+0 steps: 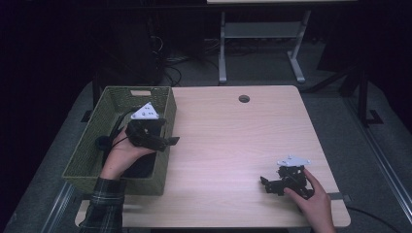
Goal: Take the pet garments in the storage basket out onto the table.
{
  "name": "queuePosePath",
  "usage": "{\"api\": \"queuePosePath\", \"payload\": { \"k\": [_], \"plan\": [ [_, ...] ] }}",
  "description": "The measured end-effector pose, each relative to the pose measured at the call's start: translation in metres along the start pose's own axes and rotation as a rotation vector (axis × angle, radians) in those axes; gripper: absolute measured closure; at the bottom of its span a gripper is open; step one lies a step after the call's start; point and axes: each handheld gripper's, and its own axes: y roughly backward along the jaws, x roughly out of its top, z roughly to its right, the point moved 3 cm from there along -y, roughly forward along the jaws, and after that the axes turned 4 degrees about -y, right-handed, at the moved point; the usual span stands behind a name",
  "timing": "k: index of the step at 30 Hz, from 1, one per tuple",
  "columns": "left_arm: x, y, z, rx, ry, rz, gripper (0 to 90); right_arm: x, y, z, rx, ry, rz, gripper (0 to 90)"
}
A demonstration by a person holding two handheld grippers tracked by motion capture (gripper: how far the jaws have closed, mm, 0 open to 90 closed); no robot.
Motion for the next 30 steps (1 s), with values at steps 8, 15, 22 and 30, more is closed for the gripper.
{"api": "queuePosePath", "payload": {
  "k": [8,15,22,30],
  "plan": [
    [-0.008,0.007,-0.009,0.031,0.016,-0.028,15.9,0.000,0.000,0.000,0.000,0.003,-0.001,0.4],
    [-0.015,0.016,-0.019,0.058,0.046,-0.027,15.9,0.000,0.000,0.000,0.000,0.003,-0.001,0.4],
    [-0.024,0.025,-0.030,0.082,0.068,-0.039,16.2,0.000,0.000,0.000,0.000,0.003,-0.001,0.4],
    [-0.036,0.038,-0.041,0.120,0.097,-0.053,16.2,0.000,0.000,0.000,0.000,0.003,-0.001,0.4]
  ]
}}
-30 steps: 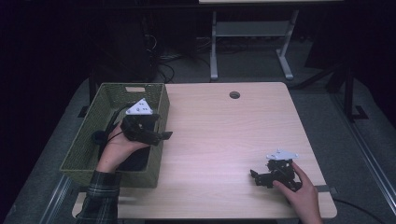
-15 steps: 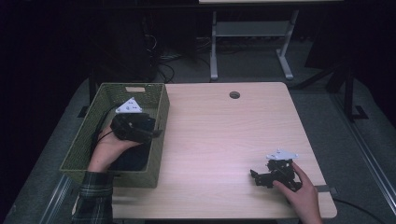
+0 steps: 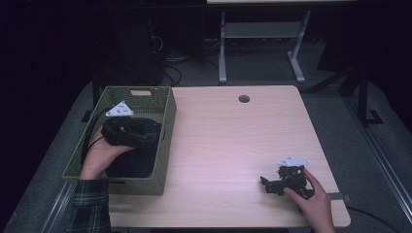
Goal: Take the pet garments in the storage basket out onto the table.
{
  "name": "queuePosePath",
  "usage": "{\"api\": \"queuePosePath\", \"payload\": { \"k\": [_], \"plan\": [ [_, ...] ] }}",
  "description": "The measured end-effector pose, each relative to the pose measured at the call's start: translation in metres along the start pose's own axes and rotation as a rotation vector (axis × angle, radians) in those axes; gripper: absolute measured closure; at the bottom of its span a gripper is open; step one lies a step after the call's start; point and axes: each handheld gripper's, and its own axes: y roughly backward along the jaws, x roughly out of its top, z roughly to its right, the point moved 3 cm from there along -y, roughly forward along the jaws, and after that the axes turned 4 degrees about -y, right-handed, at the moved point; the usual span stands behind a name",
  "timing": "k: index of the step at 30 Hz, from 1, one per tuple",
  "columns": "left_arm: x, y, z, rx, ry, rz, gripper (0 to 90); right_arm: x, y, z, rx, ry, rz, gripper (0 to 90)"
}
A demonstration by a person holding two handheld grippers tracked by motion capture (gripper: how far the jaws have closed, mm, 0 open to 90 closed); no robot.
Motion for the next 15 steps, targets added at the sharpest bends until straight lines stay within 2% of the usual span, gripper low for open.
{"api": "queuePosePath", "payload": {
  "k": [8,10,15],
  "plan": [
    [-0.016,0.010,-0.012,0.041,0.024,-0.034,18.5,0.000,0.000,0.000,0.000,0.000,0.000,0.4],
    [-0.022,0.012,-0.013,0.040,0.026,-0.065,19.6,0.000,0.000,0.000,0.000,-0.001,0.000,0.4],
    [-0.029,0.012,-0.014,0.027,0.020,-0.091,22.9,0.000,0.000,0.000,0.000,0.000,0.000,0.4]
  ]
}}
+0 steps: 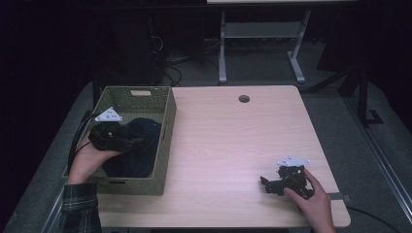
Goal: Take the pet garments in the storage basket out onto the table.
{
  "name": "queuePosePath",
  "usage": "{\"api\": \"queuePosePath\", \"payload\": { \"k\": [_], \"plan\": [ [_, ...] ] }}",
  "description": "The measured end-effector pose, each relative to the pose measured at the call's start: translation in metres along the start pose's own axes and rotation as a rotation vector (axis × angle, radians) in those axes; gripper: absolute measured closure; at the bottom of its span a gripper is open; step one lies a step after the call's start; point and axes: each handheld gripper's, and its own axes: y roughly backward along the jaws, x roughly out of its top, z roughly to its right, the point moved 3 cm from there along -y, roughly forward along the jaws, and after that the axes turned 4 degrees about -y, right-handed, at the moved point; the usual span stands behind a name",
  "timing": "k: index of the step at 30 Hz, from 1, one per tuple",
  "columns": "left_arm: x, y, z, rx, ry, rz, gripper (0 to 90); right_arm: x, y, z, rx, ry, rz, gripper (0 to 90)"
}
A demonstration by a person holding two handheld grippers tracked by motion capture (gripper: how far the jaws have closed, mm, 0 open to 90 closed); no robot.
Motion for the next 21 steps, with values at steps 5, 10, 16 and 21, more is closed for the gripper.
{"api": "queuePosePath", "payload": {
  "k": [5,10,16,21],
  "plan": [
    [-0.006,-0.005,0.000,-0.028,0.021,-0.036,26.9,0.000,0.000,0.000,0.000,0.000,0.000,0.4],
    [-0.014,-0.008,-0.004,-0.024,0.034,-0.076,30.9,0.000,0.000,0.000,0.000,0.002,0.001,0.4],
    [-0.023,-0.014,-0.009,-0.032,0.040,-0.120,33.0,0.000,0.000,0.000,0.000,0.000,0.000,0.4],
    [-0.031,-0.022,-0.013,-0.020,0.054,-0.174,33.0,0.000,0.000,0.000,0.000,0.000,0.000,0.4]
  ]
}}
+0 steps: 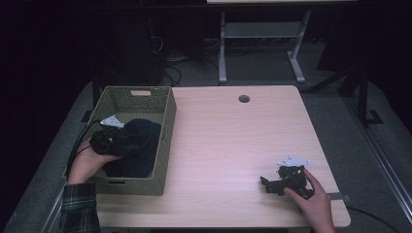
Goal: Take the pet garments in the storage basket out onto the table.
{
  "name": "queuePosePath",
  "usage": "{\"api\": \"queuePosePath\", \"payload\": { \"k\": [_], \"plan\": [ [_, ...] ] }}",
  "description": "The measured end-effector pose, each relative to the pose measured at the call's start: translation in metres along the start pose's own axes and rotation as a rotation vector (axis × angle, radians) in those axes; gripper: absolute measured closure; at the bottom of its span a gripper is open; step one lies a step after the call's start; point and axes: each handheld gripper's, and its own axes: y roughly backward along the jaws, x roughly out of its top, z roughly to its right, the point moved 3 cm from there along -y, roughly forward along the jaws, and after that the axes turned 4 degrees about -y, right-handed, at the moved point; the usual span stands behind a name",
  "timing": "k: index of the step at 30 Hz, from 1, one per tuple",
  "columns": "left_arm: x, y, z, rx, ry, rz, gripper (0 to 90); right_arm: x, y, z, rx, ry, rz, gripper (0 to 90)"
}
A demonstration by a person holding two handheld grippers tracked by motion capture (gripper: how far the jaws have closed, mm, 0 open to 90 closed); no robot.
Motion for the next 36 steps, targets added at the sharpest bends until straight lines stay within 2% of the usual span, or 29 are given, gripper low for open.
{"api": "queuePosePath", "payload": {
  "k": [3,8,13,15,16,20,22,25,31,33,36],
  "plan": [
    [-0.003,-0.004,-0.002,0.002,0.006,-0.019,34.3,0.000,0.000,0.000,0.000,0.000,0.000,0.4],
    [-0.008,-0.009,-0.005,0.008,-0.003,-0.052,41.6,0.000,0.000,0.000,0.000,0.000,0.000,0.4],
    [-0.012,-0.013,-0.008,0.010,0.020,-0.079,53.8,0.000,0.000,0.000,0.000,0.000,0.000,0.4],
    [-0.014,-0.015,-0.009,0.012,0.023,-0.092,62.3,0.000,0.000,0.000,0.000,0.000,0.000,0.4],
    [-0.015,-0.016,-0.009,0.009,0.029,-0.097,62.3,0.000,0.000,0.000,0.000,0.000,0.000,0.4],
    [-0.018,-0.019,-0.011,-0.020,0.044,-0.121,78.6,0.000,0.000,0.000,0.000,0.000,0.000,0.4],
    [-0.017,-0.018,-0.012,-0.033,0.059,-0.122,82.1,0.000,0.000,0.000,0.000,0.001,0.001,0.4],
    [-0.016,-0.015,-0.014,-0.037,0.081,-0.101,83.1,0.000,0.000,0.000,0.000,0.000,0.000,0.4],
    [-0.011,0.000,-0.017,-0.041,0.124,-0.016,84.7,0.000,0.000,0.000,0.000,0.000,0.000,0.4],
    [-0.009,0.004,-0.016,-0.043,0.123,0.010,84.7,0.000,0.000,0.000,0.000,0.001,0.001,0.4],
    [-0.007,0.008,-0.017,-0.057,0.143,0.045,84.9,0.000,0.000,0.000,0.000,0.000,0.000,0.4]
  ]
}}
